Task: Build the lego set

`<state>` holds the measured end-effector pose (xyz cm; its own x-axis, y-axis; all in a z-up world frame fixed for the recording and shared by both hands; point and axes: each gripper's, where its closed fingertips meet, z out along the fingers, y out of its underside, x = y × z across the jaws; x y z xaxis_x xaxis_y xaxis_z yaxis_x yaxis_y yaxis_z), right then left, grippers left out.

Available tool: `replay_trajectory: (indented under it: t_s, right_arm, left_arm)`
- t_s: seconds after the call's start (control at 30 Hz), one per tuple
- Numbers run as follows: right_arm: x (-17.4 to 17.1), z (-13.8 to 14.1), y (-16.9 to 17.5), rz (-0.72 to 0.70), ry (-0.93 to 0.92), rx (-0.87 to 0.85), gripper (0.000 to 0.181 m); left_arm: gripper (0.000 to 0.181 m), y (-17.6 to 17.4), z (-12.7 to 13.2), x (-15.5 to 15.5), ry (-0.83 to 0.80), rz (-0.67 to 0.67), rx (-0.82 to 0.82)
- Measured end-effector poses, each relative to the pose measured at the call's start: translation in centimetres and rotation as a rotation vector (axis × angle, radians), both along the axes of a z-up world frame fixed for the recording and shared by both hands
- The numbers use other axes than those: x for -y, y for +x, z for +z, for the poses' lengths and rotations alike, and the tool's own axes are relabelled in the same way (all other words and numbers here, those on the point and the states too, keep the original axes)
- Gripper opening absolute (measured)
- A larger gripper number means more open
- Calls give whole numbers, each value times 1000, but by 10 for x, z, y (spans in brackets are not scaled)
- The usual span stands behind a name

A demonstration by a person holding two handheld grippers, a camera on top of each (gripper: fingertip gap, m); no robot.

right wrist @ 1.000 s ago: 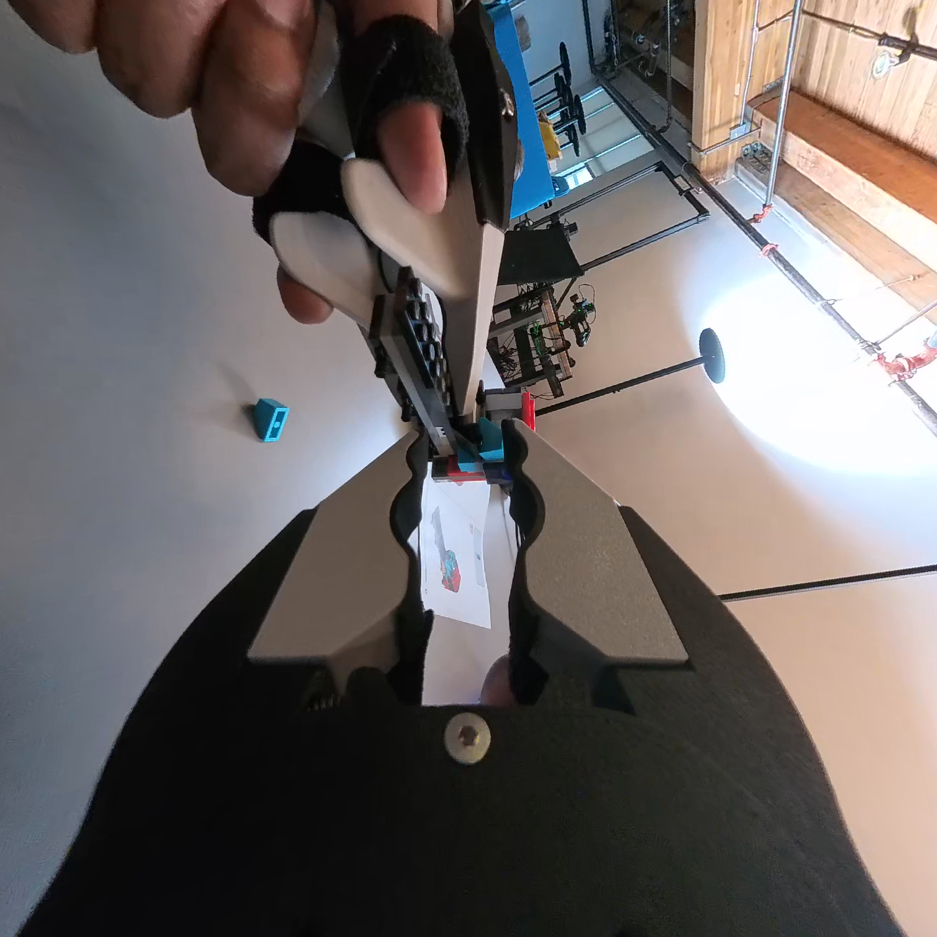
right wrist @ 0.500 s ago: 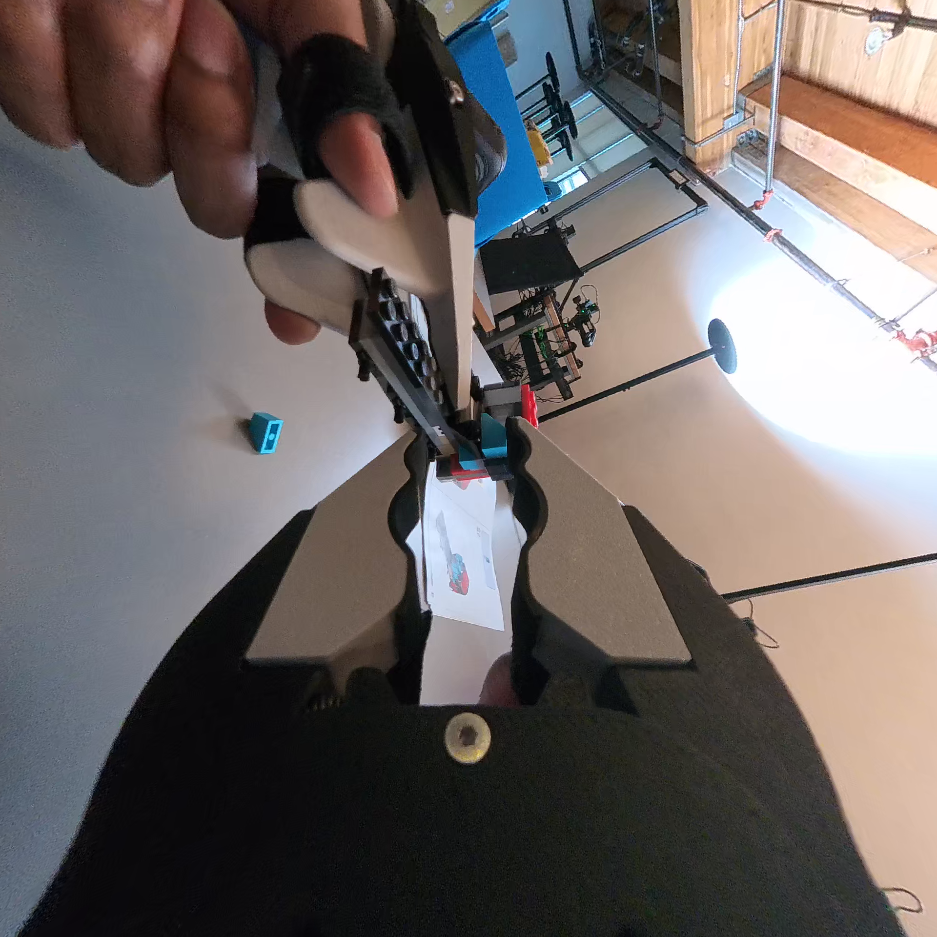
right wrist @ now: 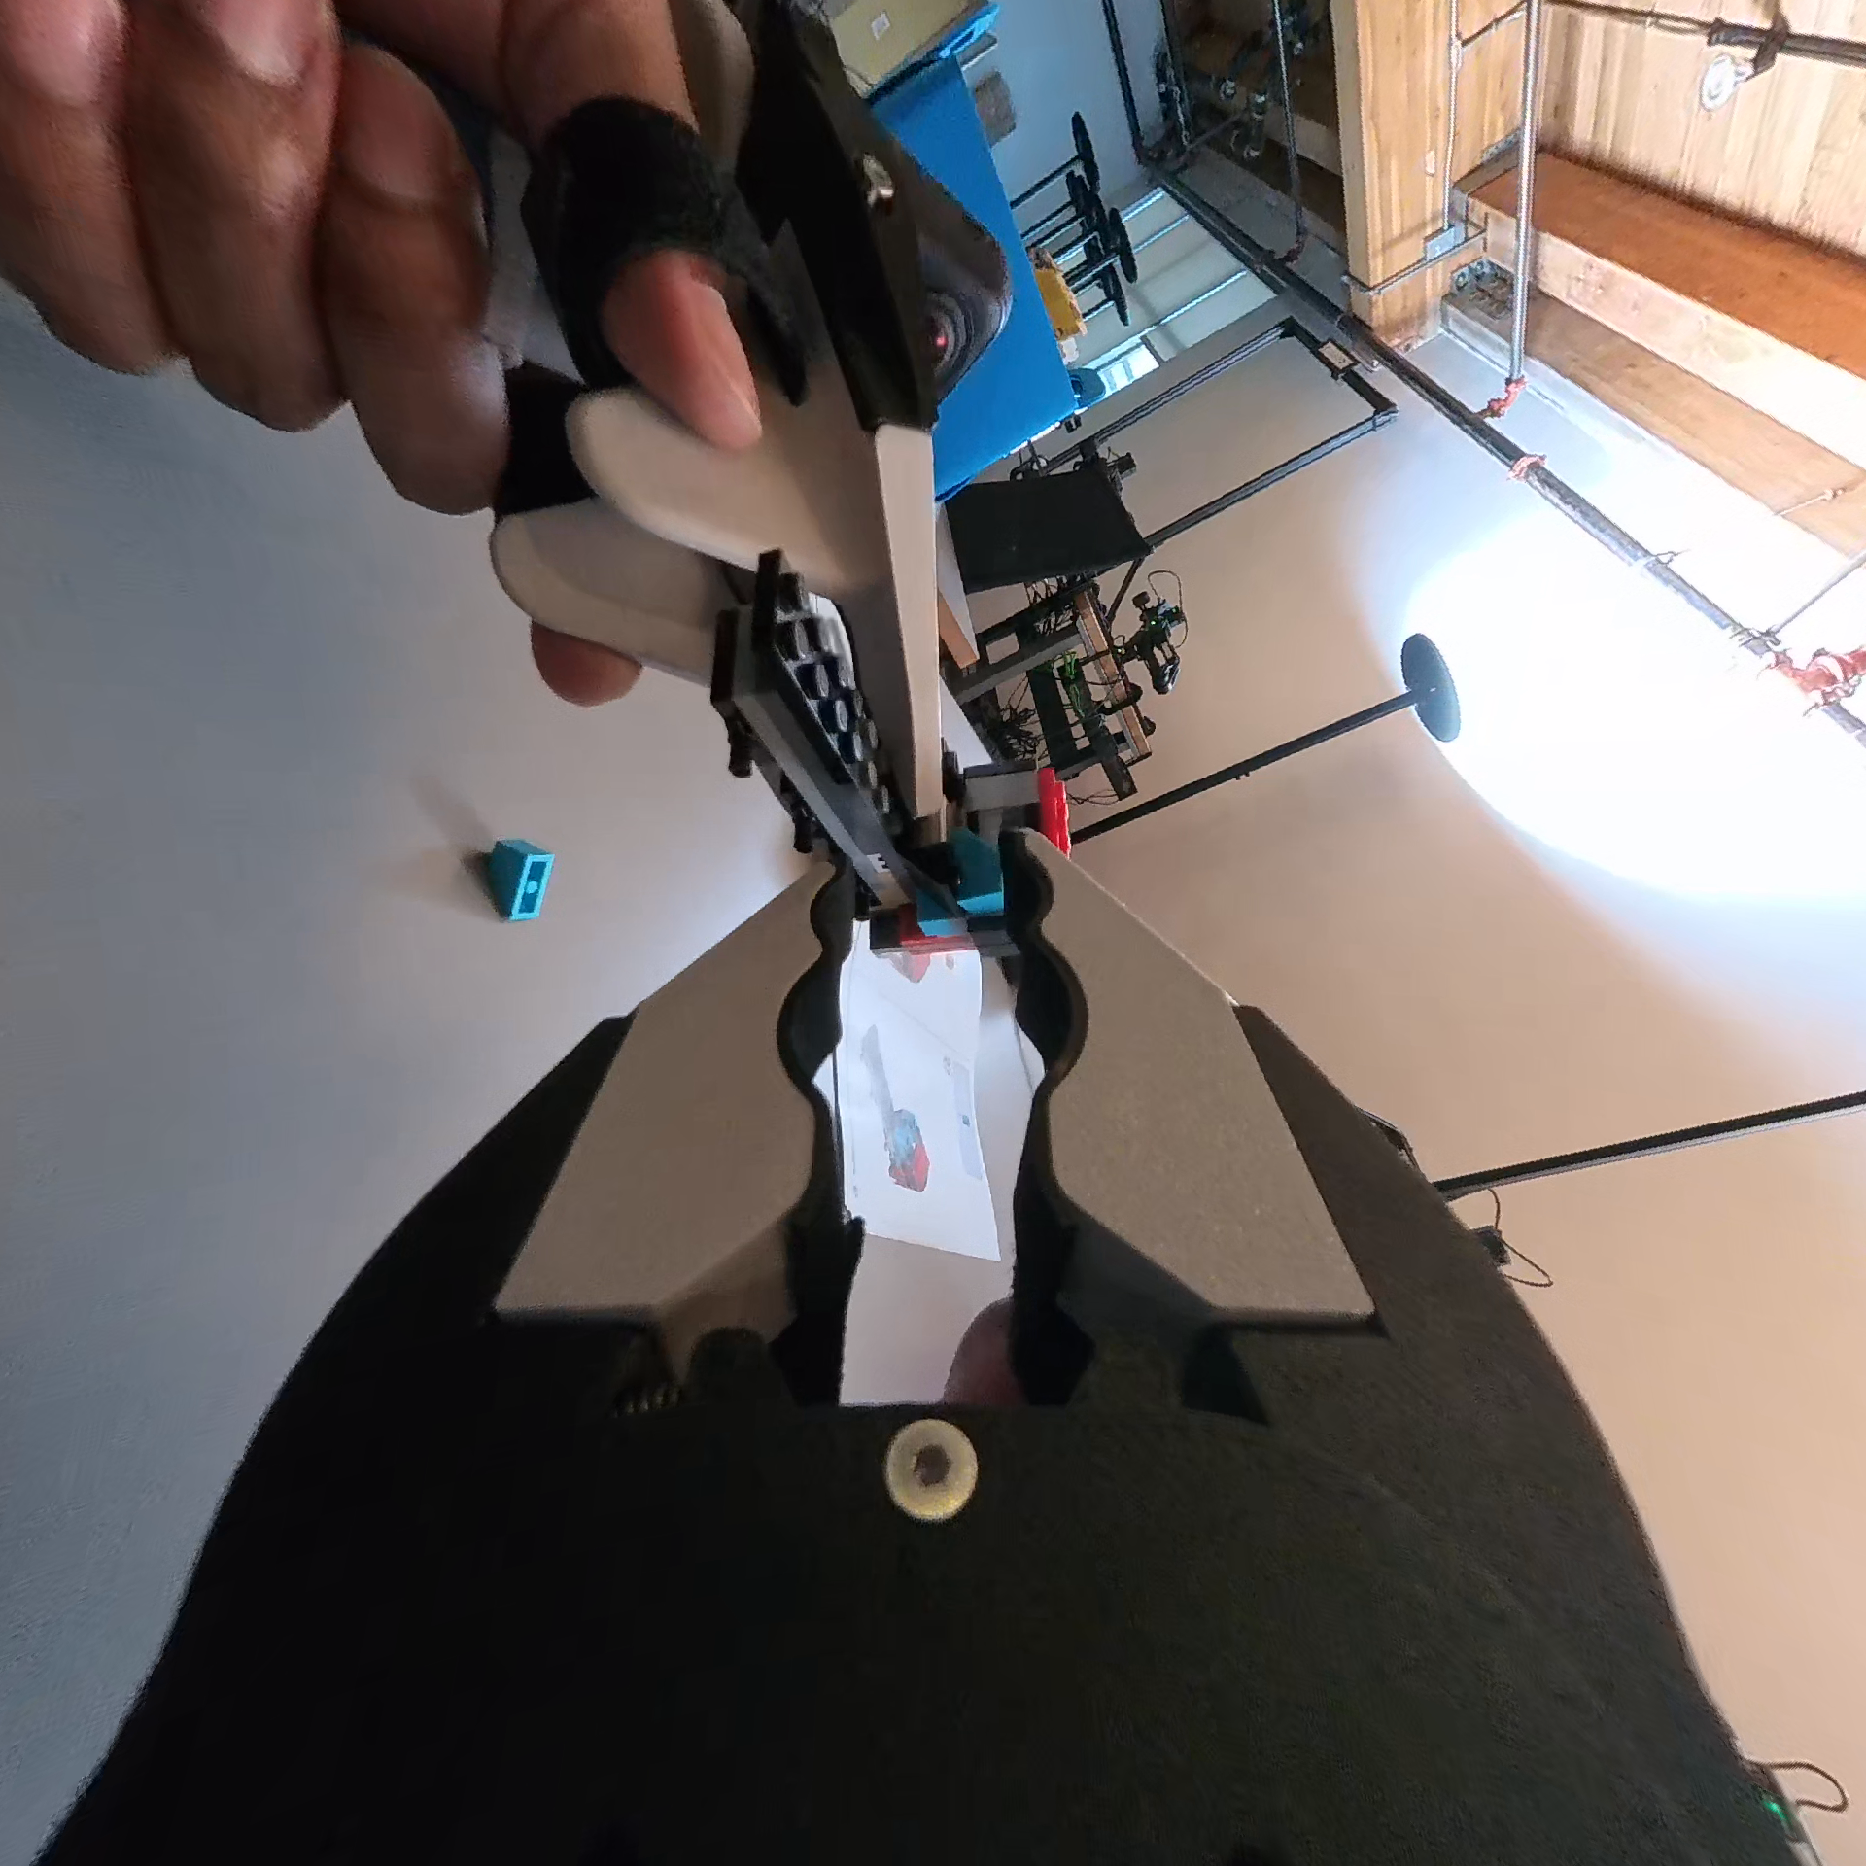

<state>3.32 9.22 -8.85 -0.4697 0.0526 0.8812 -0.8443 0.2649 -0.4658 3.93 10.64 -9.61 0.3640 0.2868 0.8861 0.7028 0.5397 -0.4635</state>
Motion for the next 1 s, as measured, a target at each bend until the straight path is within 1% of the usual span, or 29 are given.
replay_trajectory:
  t_s: [0.07, 0.5, 0.67, 1.0]
  right_arm:
    - [0, 2, 0, -2, -6, 11, 33]
    - [-1, 8, 3, 22, -26, 83, 33]
    - [-1, 7, 4, 20, -22, 78, 30]
    - [-2, 6, 3, 28, -27, 128, 33]
  left_arm:
    - [15, 1, 1, 0, -3, -2, -9]
    - [15, 5, 8, -2, -58, -7, -102]
    - [15, 5, 8, -2, -57, -6, -107]
    - [16, 6, 7, -2, -55, -11, -119]
